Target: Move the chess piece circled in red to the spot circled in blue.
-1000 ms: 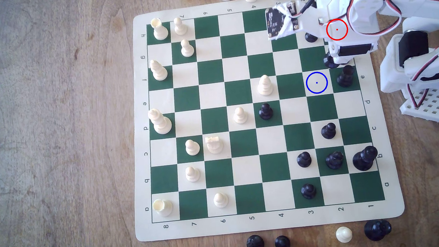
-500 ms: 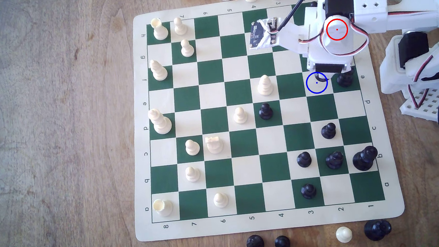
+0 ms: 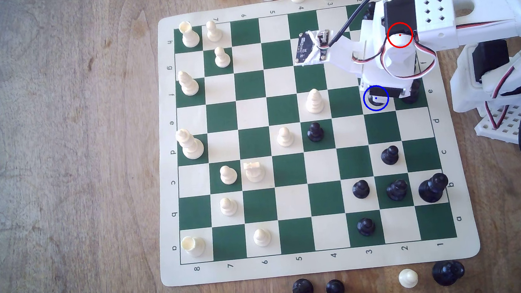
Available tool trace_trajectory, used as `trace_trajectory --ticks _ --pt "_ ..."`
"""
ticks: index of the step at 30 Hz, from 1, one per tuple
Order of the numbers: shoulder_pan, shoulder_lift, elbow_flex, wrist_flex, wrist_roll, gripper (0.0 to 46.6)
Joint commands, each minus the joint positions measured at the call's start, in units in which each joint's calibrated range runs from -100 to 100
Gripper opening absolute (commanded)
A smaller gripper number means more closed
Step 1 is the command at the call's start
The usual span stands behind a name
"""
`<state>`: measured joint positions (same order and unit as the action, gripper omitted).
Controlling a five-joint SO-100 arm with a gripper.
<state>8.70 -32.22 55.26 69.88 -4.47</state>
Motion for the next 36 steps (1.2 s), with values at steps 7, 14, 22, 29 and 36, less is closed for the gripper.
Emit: trace_trajectory --ticks 7,14,22,29,36 --pt "0.3 1.3 -0.3 -1.7 0.1 0.3" --pt "1.7 2.2 1.0 -3.1 0.9 0.3" --pt "1.3 2.4 2.8 -4.4 0.9 0.3" --pt "1.3 2.7 3.2 -4.5 0.9 0.5" --pt "1.3 2.4 3.8 -4.4 1.2 9.7"
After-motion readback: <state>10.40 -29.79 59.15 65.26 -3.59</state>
